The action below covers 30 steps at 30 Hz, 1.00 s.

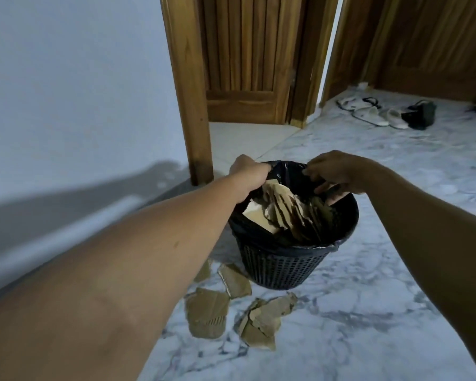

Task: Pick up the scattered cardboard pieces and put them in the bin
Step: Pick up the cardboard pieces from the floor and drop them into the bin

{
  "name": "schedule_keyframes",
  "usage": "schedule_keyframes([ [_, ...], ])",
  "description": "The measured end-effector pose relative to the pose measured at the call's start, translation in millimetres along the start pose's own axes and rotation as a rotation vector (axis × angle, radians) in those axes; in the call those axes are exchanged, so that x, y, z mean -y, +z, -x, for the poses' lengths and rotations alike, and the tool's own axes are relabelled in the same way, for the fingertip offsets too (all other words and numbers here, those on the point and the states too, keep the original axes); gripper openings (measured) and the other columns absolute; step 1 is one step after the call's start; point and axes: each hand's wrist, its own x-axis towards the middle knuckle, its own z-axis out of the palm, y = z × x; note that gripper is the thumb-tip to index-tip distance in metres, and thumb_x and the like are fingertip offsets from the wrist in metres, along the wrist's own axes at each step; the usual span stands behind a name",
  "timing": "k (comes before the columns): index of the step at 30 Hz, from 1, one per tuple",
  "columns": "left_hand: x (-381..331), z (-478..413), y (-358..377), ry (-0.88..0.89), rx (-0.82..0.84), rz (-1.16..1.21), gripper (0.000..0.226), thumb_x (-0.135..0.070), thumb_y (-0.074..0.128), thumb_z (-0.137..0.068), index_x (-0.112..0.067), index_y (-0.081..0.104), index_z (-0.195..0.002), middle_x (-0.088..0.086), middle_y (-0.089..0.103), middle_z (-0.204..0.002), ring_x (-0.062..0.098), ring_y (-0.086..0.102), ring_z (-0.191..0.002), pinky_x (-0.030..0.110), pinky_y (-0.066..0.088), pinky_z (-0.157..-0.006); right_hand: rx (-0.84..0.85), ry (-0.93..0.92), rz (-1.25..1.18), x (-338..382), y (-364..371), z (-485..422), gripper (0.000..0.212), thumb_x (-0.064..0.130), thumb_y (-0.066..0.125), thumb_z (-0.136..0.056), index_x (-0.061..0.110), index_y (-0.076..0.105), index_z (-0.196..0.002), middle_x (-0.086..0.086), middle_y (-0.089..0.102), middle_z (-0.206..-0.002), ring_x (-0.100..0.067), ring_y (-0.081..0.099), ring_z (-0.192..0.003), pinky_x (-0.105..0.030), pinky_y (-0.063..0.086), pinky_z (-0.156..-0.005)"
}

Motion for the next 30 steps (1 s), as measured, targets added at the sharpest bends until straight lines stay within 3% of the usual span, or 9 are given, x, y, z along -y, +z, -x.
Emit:
schedule_keyframes([
  [4, 42.7, -20.4, -5.8, 0.016, -0.089, -0.296, 0.054, -0.054, 0.060, -0.072, -0.017, 0.062, -0.112, 0.007, 0.062, -0.118, 0.030, 0.061, -0.102, 0.043, 0.054, -0.086, 0.046, -0.045, 0.079, 9.0, 24.2, 7.6, 0.024, 0.028, 0.058, -0.099, 0.012, 0.062, -0.117, -0.010, 0.063, -0.111, -0.026, 0.067, -0.088, -0.043, 0.060, -0.067],
  [7, 82.2, -24.8, -11.9, -0.062, -0.293, -0.139, 0.057, -0.058, 0.052, -0.078, -0.017, 0.060, -0.117, 0.011, 0.060, -0.120, 0.036, 0.058, -0.109, 0.049, 0.050, -0.094, 0.089, 0.014, 0.135, 6.8, 29.0, 12.6, 0.022, 0.026, 0.060, -0.097, 0.005, 0.066, -0.103, -0.010, 0.066, -0.088, -0.023, 0.061, -0.065, -0.033, 0.057, -0.057],
  [10, 129.0, -10.5, -5.7, -0.217, -0.398, 0.035, 0.040, -0.036, 0.048, -0.093, -0.009, 0.058, -0.120, 0.017, 0.060, -0.121, 0.038, 0.058, -0.110, 0.047, 0.049, -0.094, -0.233, 0.045, 0.159, -18.5, 14.0, 12.4, 0.032, 0.022, 0.064, -0.092, 0.004, 0.052, -0.068, -0.013, 0.050, -0.061, -0.023, 0.047, -0.048, -0.027, 0.042, -0.048],
  [13, 182.3, 18.5, 14.3, -0.232, -0.231, -0.144, 0.037, -0.022, 0.049, -0.087, -0.001, 0.062, -0.114, 0.025, 0.063, -0.114, 0.041, 0.061, -0.105, 0.049, 0.051, -0.089, -0.656, 0.100, 0.080, -65.5, 8.5, 25.3, 0.026, 0.020, 0.058, -0.088, 0.004, 0.047, -0.071, -0.011, 0.049, -0.069, -0.023, 0.044, -0.052, -0.025, 0.035, -0.048],
  [16, 226.0, 53.9, 31.6, -0.040, 0.137, -0.589, 0.041, -0.031, 0.053, -0.085, -0.012, 0.059, -0.121, 0.012, 0.063, -0.117, 0.031, 0.062, -0.104, 0.040, 0.054, -0.085, -0.735, 0.250, -0.001, -131.6, 47.1, 36.2, 0.024, 0.020, 0.054, -0.090, -0.004, 0.056, -0.090, -0.018, 0.056, -0.082, -0.028, 0.050, -0.064, -0.031, 0.041, -0.059],
  [19, 243.8, 83.3, 51.2, 0.135, 0.426, -0.898, 0.051, -0.057, 0.047, -0.084, -0.021, 0.060, -0.118, 0.004, 0.064, -0.119, 0.028, 0.061, -0.106, 0.041, 0.050, -0.088, -0.549, 0.469, -0.079, -191.4, 120.5, 47.7, 0.032, 0.023, 0.054, -0.091, -0.007, 0.063, -0.085, -0.022, 0.066, -0.081, -0.031, 0.059, -0.064, -0.040, 0.054, -0.060],
  [22, 251.0, 110.6, 80.4, 0.098, 0.516, -0.886, 0.052, -0.055, 0.052, -0.088, -0.017, 0.055, -0.123, 0.011, 0.058, -0.126, 0.033, 0.056, -0.115, 0.043, 0.046, -0.095, -0.302, 0.402, 0.051, -211.9, 195.9, 56.3, 0.016, 0.012, 0.052, -0.090, 0.005, 0.063, -0.080, -0.016, 0.066, -0.083, -0.031, 0.064, -0.076, -0.032, 0.050, -0.061],
  [25, 266.4, 125.6, 109.2, 0.061, 0.487, -0.880, 0.069, -0.048, 0.066, -0.084, -0.017, 0.040, -0.139, 0.015, 0.034, -0.148, 0.037, 0.038, -0.131, 0.048, 0.036, -0.106, -0.159, 0.135, 0.267, -211.3, 249.2, 56.3, 0.028, 0.020, 0.054, -0.090, 0.019, 0.065, -0.116, -0.005, 0.063, -0.117, -0.026, 0.065, -0.101, -0.028, 0.050, -0.079],
  [30, 274.9, 119.3, 121.9, -0.045, 0.422, -0.577, 0.040, -0.031, 0.040, -0.102, -0.010, 0.052, -0.134, 0.014, 0.054, -0.136, 0.032, 0.050, -0.125, 0.036, 0.038, -0.101, 0.133, -0.039, 0.595, -231.0, 280.6, 33.2, 0.064, 0.019, 0.052, -0.091, 0.027, 0.030, -0.151, 0.003, 0.041, -0.149, -0.022, 0.052, -0.130, -0.038, 0.046, -0.105],
])
